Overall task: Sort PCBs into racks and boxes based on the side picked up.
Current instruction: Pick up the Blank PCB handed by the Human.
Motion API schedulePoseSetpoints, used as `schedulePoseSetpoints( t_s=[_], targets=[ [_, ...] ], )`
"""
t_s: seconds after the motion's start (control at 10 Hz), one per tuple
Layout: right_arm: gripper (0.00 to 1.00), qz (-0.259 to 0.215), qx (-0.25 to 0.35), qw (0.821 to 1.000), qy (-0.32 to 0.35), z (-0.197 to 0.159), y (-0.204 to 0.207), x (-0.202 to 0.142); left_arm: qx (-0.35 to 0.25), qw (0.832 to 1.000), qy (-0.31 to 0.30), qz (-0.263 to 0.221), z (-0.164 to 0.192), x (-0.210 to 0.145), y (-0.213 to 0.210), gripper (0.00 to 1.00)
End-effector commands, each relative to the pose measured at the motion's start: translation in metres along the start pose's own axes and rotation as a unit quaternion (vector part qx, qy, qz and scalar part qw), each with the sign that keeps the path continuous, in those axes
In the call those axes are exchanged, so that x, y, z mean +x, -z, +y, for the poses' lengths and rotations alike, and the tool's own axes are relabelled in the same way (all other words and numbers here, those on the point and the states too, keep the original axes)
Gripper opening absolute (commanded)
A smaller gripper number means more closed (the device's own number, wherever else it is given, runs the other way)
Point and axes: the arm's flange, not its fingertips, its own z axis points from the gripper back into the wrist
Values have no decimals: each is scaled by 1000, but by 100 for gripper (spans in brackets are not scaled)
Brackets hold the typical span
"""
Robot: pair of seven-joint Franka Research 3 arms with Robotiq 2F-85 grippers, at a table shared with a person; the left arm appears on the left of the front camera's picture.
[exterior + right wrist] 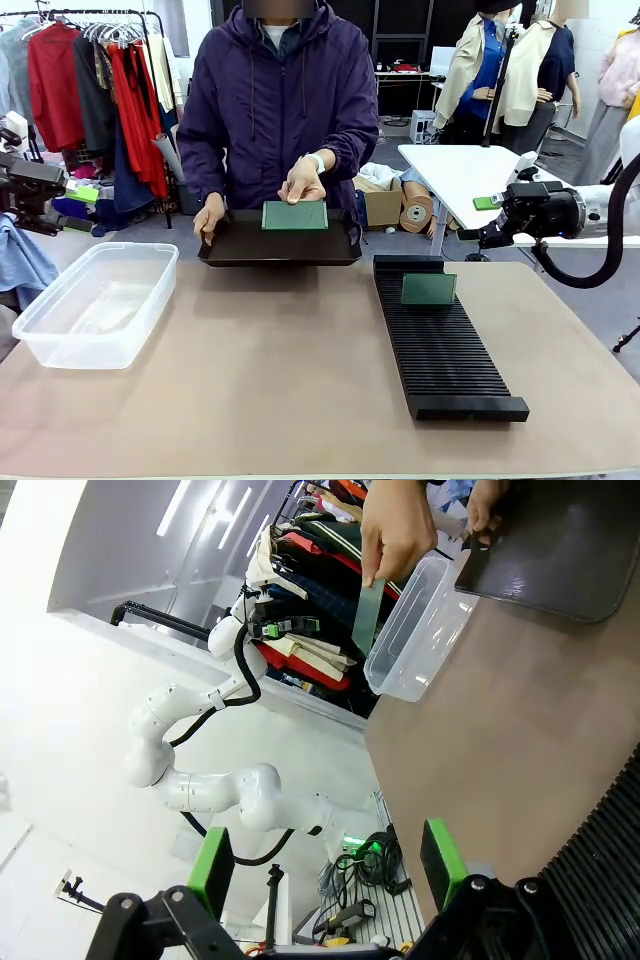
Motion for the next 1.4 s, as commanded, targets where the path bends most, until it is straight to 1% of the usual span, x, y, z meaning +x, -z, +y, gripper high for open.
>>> schedulePoseSetpoints(
  t_s=[0.0,0.6,0.7,1.0,1.3],
  targets=[
    [100,0,-7,1000,-7,2,1,1,-4,1000,1,0,-2,0,-1,100],
    [100,0,-7,1000,-7,2,1,1,-4,1000,1,0,-2,0,-1,100],
    [100,0,0,1000,0,0,0,0,-4,1000,1,0,-2,0,-1,100],
    [100,9,-12,1000,-11,-13,25,7,-4,1000,1,0,-2,0,-1,100],
    [100,22,-12,999,-20,-22,68,15,-4,1000,1,0,-2,0,-1,100]
  ],
)
